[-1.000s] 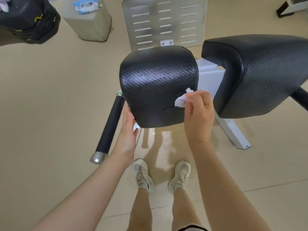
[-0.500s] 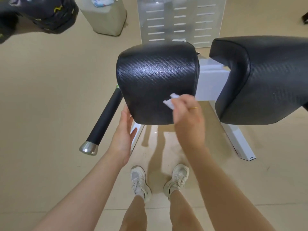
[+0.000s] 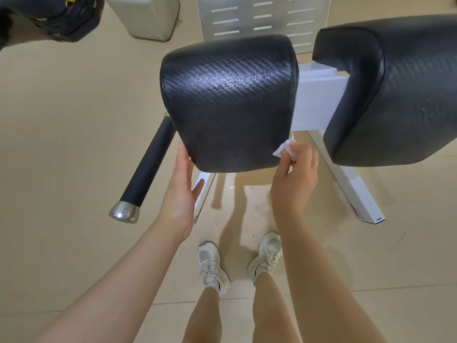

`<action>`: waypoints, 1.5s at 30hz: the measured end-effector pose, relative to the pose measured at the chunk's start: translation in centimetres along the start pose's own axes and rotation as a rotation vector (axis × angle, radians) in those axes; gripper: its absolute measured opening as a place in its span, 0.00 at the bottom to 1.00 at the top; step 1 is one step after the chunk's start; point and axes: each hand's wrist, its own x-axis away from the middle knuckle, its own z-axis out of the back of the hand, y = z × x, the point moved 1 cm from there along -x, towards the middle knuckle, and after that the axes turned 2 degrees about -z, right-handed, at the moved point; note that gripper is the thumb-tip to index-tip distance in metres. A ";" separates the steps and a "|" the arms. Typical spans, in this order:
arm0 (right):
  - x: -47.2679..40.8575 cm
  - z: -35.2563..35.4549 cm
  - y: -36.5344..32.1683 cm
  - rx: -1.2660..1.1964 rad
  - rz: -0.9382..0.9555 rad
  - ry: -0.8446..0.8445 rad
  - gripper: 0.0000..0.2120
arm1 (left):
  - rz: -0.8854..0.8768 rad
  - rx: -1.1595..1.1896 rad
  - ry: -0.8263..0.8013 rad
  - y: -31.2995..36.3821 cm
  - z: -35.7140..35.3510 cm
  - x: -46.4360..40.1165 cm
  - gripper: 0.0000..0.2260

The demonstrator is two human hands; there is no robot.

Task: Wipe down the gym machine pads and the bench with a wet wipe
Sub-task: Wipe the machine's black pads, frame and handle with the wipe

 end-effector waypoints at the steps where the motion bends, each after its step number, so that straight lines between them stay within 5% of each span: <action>1: 0.3 0.1 0.1 0.005 -0.004 -0.007 0.07 | -0.001 -0.008 -0.006 0.1 0.0 0.1 0.19; 7: 1.6 -2.2 -3.6 -0.028 0.137 -0.021 0.06 | -0.004 -0.004 -0.077 -0.3 1.2 -0.1 0.20; 14: 7.8 -7.3 -5.8 -0.023 -0.159 -0.720 0.09 | -0.041 0.014 -0.165 -1.2 2.4 -0.4 0.21; 17: 7.1 -6.4 -5.2 0.039 -0.036 -0.569 0.10 | -0.037 0.020 -0.216 -1.5 3.0 -0.6 0.21; 22: 3.1 -2.4 -2.0 0.102 0.053 0.147 0.06 | -0.040 0.013 -0.228 -2.1 3.2 -0.9 0.21; 24: 3.0 -3.3 -1.7 0.039 0.016 0.140 0.06 | -0.016 0.029 -0.226 -2.4 3.4 -0.9 0.21; 30: 8.5 -8.3 -3.7 0.089 0.091 -0.248 0.10 | -0.003 0.050 -0.252 -2.8 3.6 -0.8 0.21; 34: 5.6 -4.6 -2.8 0.220 0.193 -0.064 0.08 | -0.010 0.043 -0.252 -2.7 3.6 -0.9 0.21; 38: 1.9 -1.6 -1.9 0.159 0.080 0.246 0.08 | -0.013 0.043 -0.211 -2.8 3.4 -0.8 0.20; 42: 3.3 -3.7 -1.7 0.121 0.075 0.170 0.07 | -0.033 0.035 -0.194 -2.9 3.3 -0.9 0.19; 45: 6.7 -6.1 -1.4 0.118 0.021 -0.109 0.09 | -0.081 0.019 -0.218 -3.0 3.1 -0.7 0.20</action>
